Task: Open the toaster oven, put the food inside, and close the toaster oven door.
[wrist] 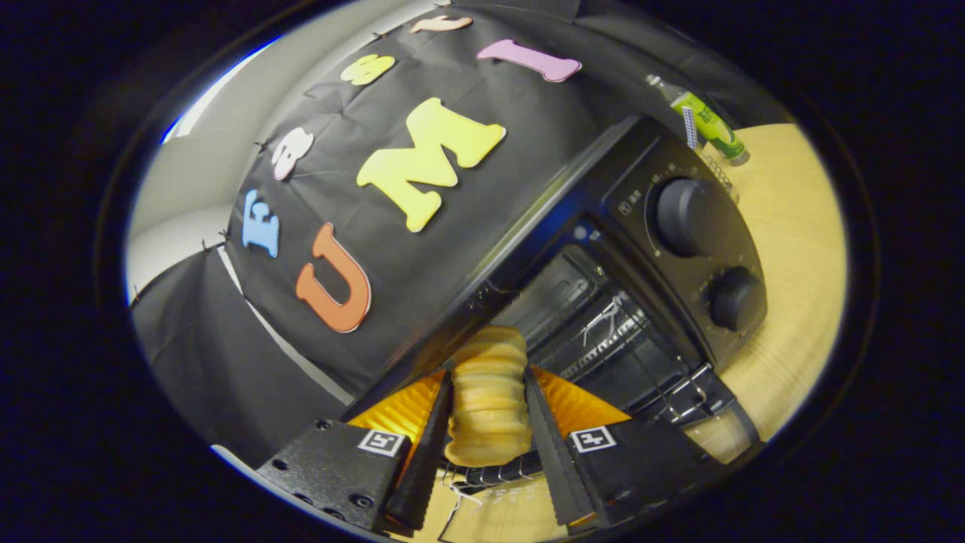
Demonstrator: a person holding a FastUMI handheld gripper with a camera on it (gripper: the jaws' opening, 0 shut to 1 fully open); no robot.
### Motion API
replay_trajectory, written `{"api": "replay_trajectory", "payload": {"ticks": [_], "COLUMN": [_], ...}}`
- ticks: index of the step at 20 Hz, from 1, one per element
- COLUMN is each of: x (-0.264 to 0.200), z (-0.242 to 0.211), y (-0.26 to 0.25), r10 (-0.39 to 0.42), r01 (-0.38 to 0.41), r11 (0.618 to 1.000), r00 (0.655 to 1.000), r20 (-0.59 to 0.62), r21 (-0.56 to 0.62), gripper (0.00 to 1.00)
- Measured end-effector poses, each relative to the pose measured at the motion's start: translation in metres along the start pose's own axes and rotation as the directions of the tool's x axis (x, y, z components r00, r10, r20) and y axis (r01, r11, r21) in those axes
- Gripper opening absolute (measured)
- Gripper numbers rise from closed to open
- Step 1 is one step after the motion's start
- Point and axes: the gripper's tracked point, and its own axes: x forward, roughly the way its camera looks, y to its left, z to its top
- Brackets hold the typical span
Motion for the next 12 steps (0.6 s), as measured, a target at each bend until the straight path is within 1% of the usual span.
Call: {"api": "replay_trajectory", "payload": {"ticks": [4,5,6,7,9,10,12], "x": [0.017,0.018,0.018,0.016,0.012,0.009,-0.002], "z": [-0.002,-0.003,-0.002,-0.001,-0.003,-0.003,-0.005], "y": [-0.002,0.0,-0.001,-0.006,-0.008,-0.01,-0.005], "r10": [-0.022,-0.015,-0.023,-0.05,-0.058,-0.065,-0.048], "r01": [0.021,0.014,0.023,0.051,0.059,0.066,0.049], "r11": [0.995,0.994,0.993,0.993,0.995,0.996,0.998], "r00": [1.0,1.0,1.0,0.999,0.998,0.998,0.999], "r20": [-0.005,-0.005,0.007,0.018,0.019,0.022,0.023], "r21": [-0.101,-0.111,-0.114,-0.111,-0.074,-0.057,-0.03], "gripper": [0.65,0.65,0.66,0.68,0.85,0.86,0.97]}}
